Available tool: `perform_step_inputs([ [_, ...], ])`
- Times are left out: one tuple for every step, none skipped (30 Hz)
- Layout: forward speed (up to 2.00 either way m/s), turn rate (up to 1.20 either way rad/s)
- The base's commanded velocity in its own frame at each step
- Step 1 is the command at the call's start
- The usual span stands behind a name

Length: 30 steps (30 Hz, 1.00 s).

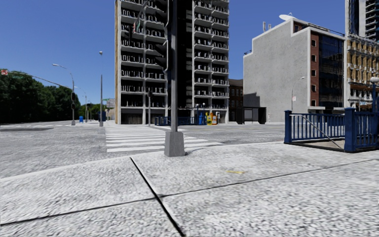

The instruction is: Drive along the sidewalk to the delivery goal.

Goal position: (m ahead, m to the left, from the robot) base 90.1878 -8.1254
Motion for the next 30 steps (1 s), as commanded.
perform_step_inputs([
  [2.0,-0.66],
  [2.0,-0.66],
  [2.0,-0.66],
  [2.0,-0.66],
  [2.0,-0.66],
  [2.0,-0.66],
  [2.0,-0.66],
  [2.0,-0.66],
  [2.0,-0.63],
  [2.0,-0.63],
  [2.0,-0.09],
  [2.0,-0.02],
  [2.0,0.0],
  [2.0,0.0],
  [2.0,0.0],
  [2.0,0.0],
  [2.0,0.0],
  [2.0,0.0],
  [2.0,0.0],
  [2.0,0.0],
  [2.0,0.0],
  [2.0,0.0],
  [2.0,0.0],
  [2.0,0.0],
  [2.0,0.0],
  [2.0,0.0],
  [2.0,0.0],
  [2.0,0.0],
  [2.0,-0.43],
  [2.0,-0.63],
])
